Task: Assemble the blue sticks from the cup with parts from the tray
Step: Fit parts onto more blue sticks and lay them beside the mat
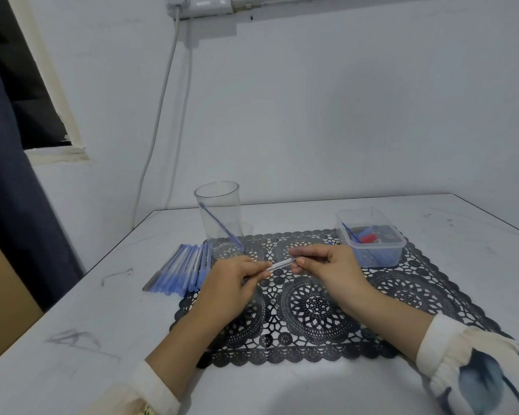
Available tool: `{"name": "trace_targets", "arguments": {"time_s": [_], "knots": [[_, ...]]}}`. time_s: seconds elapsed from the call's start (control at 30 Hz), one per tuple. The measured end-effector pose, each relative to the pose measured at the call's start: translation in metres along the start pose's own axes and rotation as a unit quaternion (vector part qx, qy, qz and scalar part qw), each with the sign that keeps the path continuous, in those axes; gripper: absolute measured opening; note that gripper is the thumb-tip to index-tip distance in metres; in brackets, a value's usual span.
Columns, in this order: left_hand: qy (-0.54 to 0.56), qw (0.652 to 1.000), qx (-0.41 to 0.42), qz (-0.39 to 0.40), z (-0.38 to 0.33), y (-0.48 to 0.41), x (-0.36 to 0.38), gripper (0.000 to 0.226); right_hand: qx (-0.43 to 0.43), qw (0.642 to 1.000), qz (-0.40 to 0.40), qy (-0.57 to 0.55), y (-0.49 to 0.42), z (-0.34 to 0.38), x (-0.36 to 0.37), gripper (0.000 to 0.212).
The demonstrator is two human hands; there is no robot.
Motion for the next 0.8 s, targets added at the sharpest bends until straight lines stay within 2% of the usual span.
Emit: {"name": "trace_targets", "arguments": {"time_s": [0.17,0.3,0.53,0.8], "knots": [[0.0,1.0,0.012,-0.003,-0.002,0.0,-0.001,0.024,-0.023,0.999,0.011,0.048,0.0,0.004,-0.001,0.021],[-0.002,1.0,0.03,-0.006,-0.004,0.001,-0.003,0.024,-0.082,0.986,0.015,0.143,0.001,0.011,0.001,0.028],[-0.02,0.999,0.033,-0.009,-0.006,0.002,-0.004,0.02,-0.135,0.968,0.006,0.213,0.003,0.017,0.001,0.035],[-0.026,0.999,-0.015,0.027,-0.003,0.002,0.002,0.021,-0.118,0.984,0.023,0.129,0.002,0.014,0.001,0.033]]}}
Point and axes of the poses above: each hand's wrist, its own y-axis away from the middle knuckle, its own x-axis out of the palm, z = x × y, the point moved 7 cm from there along -y, towards the middle knuckle, and after that the axes turned 15 degrees about y, right-handed, at the moved point
